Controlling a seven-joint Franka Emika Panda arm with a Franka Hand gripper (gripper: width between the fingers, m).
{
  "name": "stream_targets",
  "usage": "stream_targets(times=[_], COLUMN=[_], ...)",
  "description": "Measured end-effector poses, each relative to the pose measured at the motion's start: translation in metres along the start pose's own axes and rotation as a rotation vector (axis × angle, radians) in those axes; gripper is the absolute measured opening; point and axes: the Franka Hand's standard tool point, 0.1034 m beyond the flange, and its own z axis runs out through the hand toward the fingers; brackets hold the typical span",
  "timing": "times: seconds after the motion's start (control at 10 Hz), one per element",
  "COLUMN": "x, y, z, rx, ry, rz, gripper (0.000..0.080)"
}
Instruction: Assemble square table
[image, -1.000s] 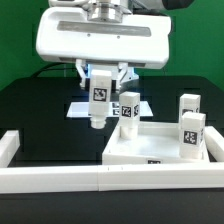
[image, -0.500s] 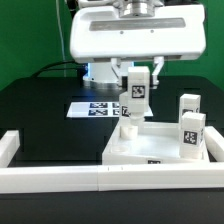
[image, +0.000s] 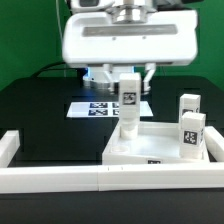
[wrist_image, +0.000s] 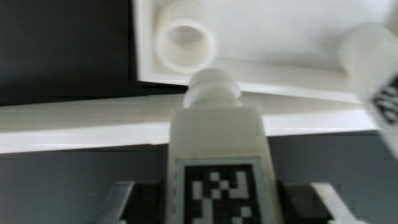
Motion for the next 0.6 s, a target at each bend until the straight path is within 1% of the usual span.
stream_targets(times=[0.1, 0.3, 0.5, 0.6], x=[-0.001, -0.006, -0.006, -0.007], y=[0.006, 0.013, 0.010, 0.006], z=[0.003, 0.011, 0.017, 0.019], rx=[0.000, -0.006, -0.006, -0.009], ry=[-0.003, -0.016, -0.019, -0.010], rz=[0.004, 0.013, 0.016, 0.032], gripper=[0.0287, 0.0287, 0.0287, 0.0287])
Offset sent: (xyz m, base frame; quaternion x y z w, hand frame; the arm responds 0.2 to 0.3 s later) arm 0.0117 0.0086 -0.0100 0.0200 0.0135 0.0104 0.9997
